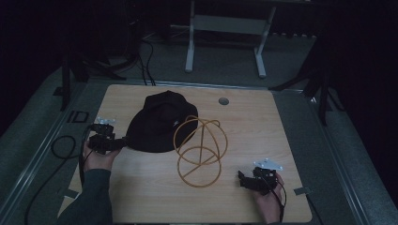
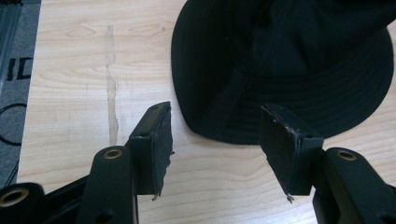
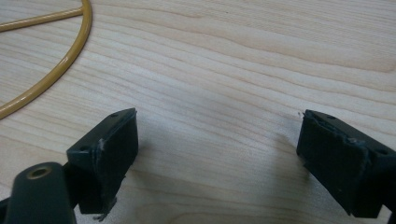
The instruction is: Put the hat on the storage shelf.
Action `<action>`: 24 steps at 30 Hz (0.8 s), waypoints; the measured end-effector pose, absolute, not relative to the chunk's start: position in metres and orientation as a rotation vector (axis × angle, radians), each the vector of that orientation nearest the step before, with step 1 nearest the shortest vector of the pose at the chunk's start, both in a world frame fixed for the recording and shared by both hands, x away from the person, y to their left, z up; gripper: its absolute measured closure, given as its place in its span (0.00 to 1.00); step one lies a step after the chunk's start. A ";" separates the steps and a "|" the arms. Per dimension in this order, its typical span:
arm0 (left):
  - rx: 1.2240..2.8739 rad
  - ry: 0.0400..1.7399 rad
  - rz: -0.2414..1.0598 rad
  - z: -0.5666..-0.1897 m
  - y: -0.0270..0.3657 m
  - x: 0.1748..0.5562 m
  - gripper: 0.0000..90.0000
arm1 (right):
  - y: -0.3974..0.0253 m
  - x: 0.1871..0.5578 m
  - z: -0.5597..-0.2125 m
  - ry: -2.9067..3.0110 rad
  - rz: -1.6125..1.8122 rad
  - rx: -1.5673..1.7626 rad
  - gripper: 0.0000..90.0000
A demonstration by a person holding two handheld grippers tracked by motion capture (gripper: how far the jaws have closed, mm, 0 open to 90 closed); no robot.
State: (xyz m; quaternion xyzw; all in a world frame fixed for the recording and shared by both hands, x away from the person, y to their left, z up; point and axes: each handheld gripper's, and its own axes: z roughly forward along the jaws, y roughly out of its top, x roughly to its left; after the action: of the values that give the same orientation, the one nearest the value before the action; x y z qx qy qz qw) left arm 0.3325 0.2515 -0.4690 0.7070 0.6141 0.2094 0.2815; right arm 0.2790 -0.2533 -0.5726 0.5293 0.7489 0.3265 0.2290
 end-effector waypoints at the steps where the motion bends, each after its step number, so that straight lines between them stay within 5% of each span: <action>1: 1.882 1.654 0.551 -0.467 0.251 0.335 0.50 | -0.253 0.279 -0.573 2.061 0.899 1.457 0.14; 24: 1.942 1.634 0.413 -0.436 0.235 0.374 0.49 | -0.253 0.279 -0.573 2.061 0.898 1.458 0.14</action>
State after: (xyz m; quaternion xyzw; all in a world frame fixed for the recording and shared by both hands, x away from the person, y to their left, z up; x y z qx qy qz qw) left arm 0.3740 0.2350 -0.4356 0.7249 0.6096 0.1543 0.2812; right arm 0.2790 -0.2531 -0.5726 0.5298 0.7486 0.3264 0.2290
